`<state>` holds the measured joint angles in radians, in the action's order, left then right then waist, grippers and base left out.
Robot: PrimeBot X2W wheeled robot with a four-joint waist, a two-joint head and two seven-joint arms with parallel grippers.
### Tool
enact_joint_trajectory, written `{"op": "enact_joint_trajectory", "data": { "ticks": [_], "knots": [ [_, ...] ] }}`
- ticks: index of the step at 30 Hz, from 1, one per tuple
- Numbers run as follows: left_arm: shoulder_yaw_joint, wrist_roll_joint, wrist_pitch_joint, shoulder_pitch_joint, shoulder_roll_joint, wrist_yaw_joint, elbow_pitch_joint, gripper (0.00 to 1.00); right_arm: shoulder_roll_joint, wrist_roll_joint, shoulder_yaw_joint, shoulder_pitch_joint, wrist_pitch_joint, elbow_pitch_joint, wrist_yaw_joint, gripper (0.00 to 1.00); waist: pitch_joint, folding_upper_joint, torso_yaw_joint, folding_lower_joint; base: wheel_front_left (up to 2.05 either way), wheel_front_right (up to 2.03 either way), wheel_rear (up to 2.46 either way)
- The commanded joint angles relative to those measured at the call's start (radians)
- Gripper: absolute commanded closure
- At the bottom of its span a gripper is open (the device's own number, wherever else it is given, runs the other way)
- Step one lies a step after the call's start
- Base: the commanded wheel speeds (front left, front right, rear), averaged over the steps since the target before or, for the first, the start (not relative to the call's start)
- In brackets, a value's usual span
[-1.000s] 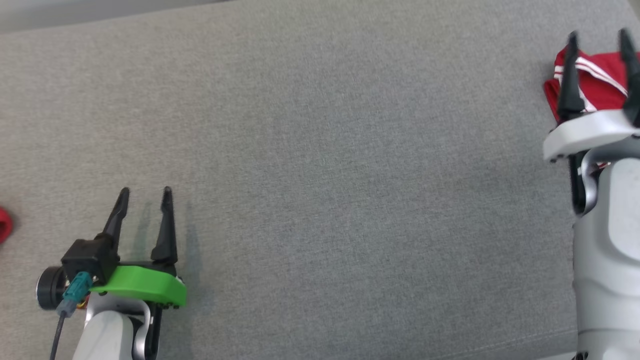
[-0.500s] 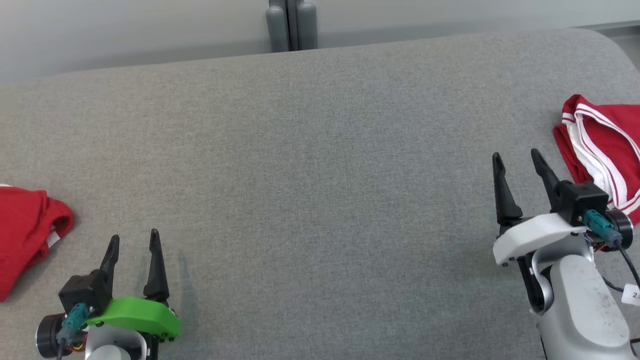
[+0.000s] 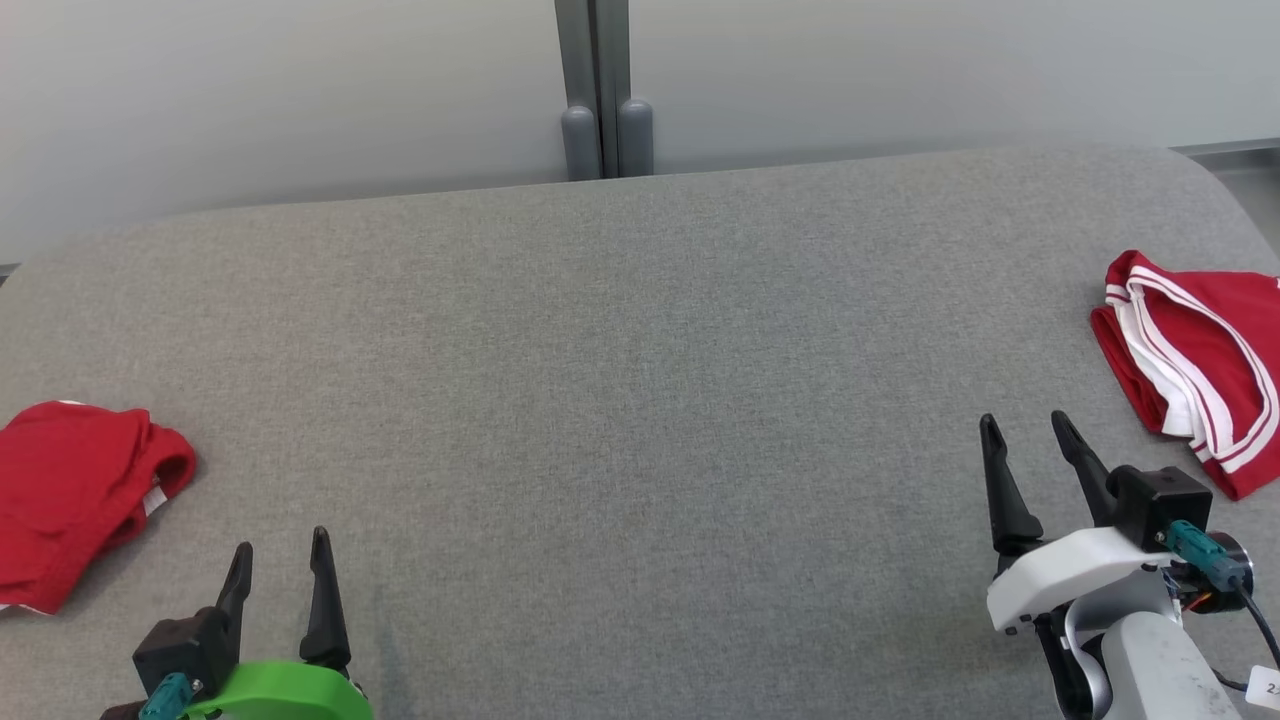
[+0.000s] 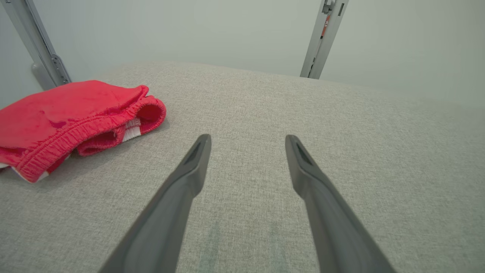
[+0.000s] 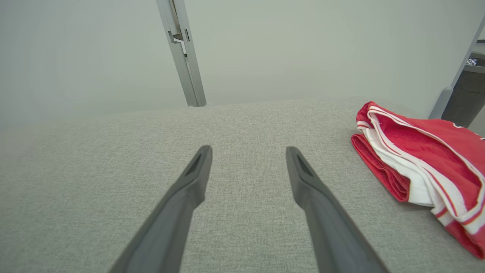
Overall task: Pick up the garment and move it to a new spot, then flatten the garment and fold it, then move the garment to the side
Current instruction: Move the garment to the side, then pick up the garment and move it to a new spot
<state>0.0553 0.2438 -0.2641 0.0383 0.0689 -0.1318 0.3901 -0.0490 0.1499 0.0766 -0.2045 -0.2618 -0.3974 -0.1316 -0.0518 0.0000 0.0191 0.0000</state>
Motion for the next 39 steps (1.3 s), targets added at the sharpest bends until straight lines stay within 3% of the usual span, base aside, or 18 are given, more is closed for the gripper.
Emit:
{"op": "enact_joint_trajectory", "data": {
  "ticks": [1,16,33,39],
  "knots": [
    [0.004,-0.007,0.000,-0.023,-0.003,0.002,-0.004,0.00,-0.004,0.007,0.000,0.017,-0.004,0.004,0.002,0.00,0.018,0.0000,0.004,0.0000,0.00,0.00,0.00],
    [0.014,-0.005,0.000,-0.031,-0.014,0.002,-0.024,0.00,-0.003,0.012,-0.031,0.029,-0.004,-0.024,0.002,0.00,0.010,0.0000,0.056,0.0000,0.00,0.00,0.00],
    [0.079,0.005,0.000,0.008,-0.016,0.002,0.011,0.00,-0.004,0.019,-0.092,-0.024,-0.004,-0.064,0.002,0.00,-0.045,0.0000,0.415,0.0000,0.00,0.00,0.00],
    [0.101,0.002,0.000,-0.008,-0.016,0.002,0.027,0.00,-0.004,0.030,-0.132,-0.037,-0.004,-0.080,0.002,0.00,-0.045,0.0000,0.509,0.0000,0.00,0.00,0.00]
  ]
}}
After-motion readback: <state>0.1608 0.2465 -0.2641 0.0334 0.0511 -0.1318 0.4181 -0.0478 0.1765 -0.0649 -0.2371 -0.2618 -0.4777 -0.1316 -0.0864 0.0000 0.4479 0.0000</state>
